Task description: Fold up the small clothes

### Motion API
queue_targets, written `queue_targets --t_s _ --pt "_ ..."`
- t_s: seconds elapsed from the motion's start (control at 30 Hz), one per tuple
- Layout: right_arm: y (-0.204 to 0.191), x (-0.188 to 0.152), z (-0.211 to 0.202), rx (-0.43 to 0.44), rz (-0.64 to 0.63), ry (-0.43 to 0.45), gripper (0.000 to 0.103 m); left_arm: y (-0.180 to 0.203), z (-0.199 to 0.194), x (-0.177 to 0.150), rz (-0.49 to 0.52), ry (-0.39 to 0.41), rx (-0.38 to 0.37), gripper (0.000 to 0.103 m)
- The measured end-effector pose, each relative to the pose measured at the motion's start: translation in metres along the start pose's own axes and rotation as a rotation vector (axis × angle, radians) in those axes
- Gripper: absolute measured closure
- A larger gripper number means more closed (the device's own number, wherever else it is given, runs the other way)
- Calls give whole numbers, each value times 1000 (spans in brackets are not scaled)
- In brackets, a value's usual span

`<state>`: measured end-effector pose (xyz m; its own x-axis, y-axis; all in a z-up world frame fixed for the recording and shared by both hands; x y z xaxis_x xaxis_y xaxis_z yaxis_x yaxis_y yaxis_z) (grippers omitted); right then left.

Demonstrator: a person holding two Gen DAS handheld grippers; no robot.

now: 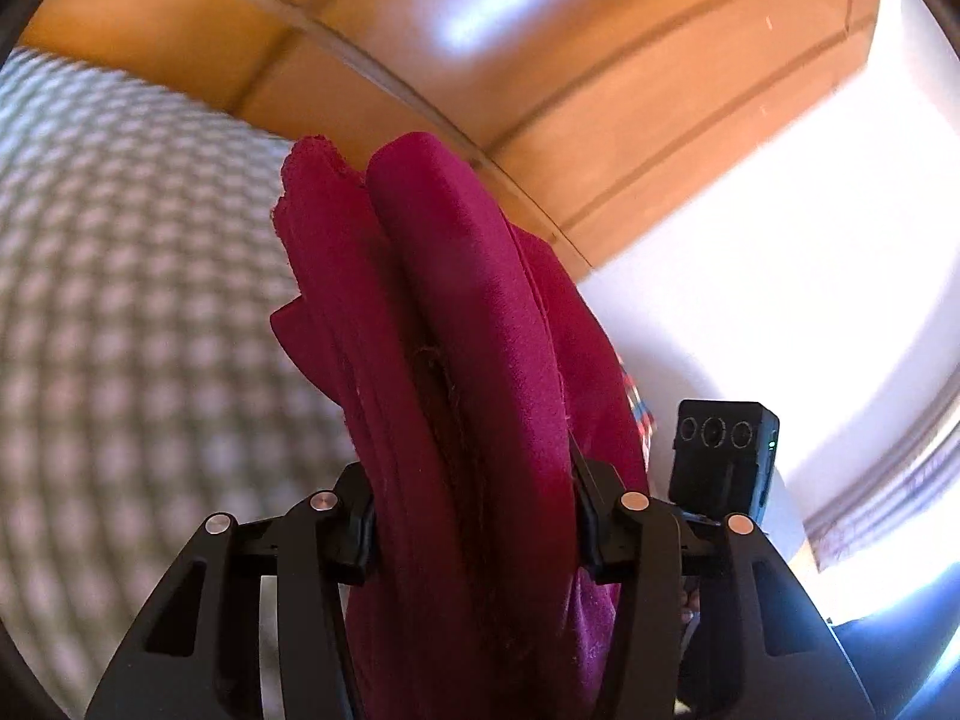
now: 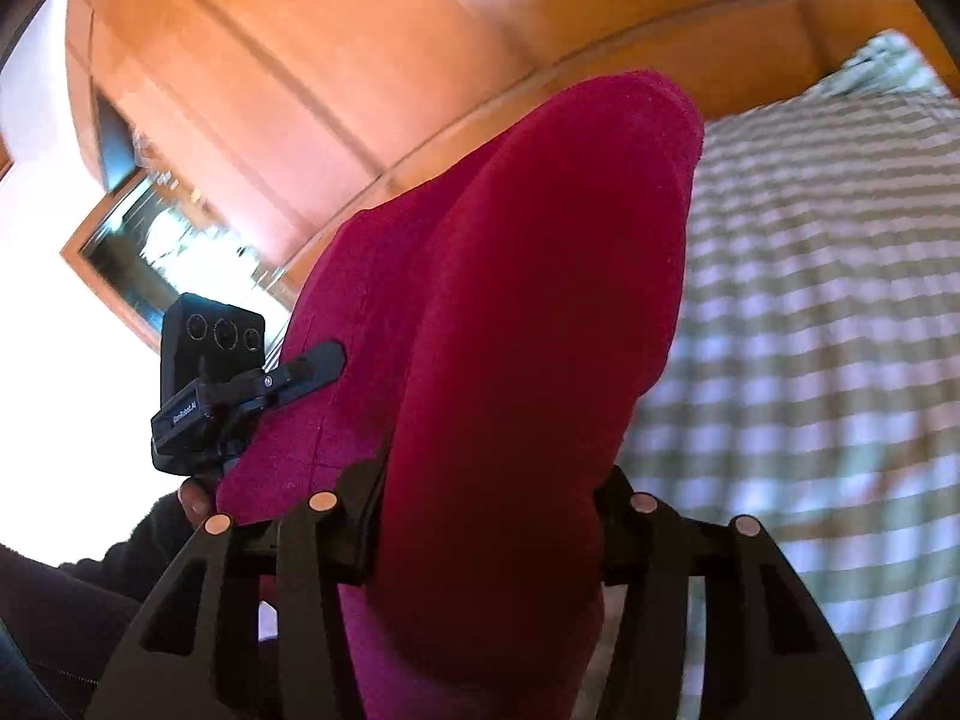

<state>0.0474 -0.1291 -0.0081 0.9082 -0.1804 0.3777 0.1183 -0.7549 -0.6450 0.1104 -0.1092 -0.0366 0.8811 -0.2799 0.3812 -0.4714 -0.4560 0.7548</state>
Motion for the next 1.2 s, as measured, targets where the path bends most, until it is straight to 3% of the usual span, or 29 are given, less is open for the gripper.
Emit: queue_targets --t_s 0.27,0.37,0.47,0.5,0.53,0.57,0.67,0.73,0.83,0.9,1.0,1.03,1.2 --pt "94 34 -60 -144 130 127 53 32 117 89 100 -102 8 56" --pt "130 35 -58 -195 183 125 53 20 161 110 94 -151 81 56" --pt "172 28 -47 -285 236 78 51 -9 205 119 58 -231 214 55" --pt "185 24 -39 -293 265 72 49 -21 218 120 50 -259 273 45" --pt "192 20 -37 -292 283 82 43 -30 226 122 44 -273 307 25" --pt "196 16 -39 -290 297 106 36 -35 227 123 37 -263 327 21" --pt "198 16 -44 -316 302 117 26 -35 222 123 71 -246 359 20" --pt "195 20 -56 -369 284 120 26 -27 197 121 118 -207 423 20" --pt "174 21 -79 -464 219 160 26 8 150 109 209 -85 498 21" --pt "154 16 -91 -511 168 182 29 28 128 101 244 -30 467 28" --pt "127 11 -97 -554 98 184 44 51 112 81 295 -7 416 35" --pt "126 11 -94 -556 84 182 50 55 111 75 301 -13 405 44" --pt "116 -7 -66 -597 49 117 60 33 154 53 263 -155 477 61"
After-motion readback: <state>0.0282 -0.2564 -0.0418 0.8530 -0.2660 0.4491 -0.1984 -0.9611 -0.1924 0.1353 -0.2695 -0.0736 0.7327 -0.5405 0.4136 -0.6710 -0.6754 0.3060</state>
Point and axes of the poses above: each gripper's, at about its wrist camera, not at the fingertips, and z roughly the way its jaws point, y to its right, x to its top, the point moved 8 cm from there along z, roughly the way its jaws point, and after that the axes turned 13 degrees about -y, right-handed, at the moved point
